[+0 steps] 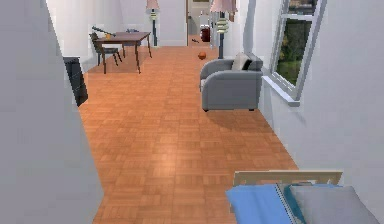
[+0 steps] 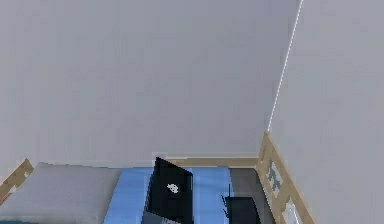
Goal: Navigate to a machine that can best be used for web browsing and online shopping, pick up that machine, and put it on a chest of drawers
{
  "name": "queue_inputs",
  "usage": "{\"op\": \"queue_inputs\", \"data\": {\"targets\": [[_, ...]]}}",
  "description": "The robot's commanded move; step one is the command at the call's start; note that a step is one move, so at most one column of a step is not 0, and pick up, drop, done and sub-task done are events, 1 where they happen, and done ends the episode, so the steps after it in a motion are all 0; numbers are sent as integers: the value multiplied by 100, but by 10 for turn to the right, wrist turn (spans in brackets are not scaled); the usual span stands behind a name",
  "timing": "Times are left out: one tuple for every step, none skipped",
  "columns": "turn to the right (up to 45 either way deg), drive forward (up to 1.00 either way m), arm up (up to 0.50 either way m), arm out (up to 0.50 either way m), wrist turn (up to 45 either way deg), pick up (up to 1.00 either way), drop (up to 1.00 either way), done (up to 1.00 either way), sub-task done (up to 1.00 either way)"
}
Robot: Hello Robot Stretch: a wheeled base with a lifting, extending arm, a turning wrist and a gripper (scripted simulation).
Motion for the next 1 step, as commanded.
{"op": "queue_inputs", "data": {"targets": [[0,0,0,0,0,100,0,0,0]]}}
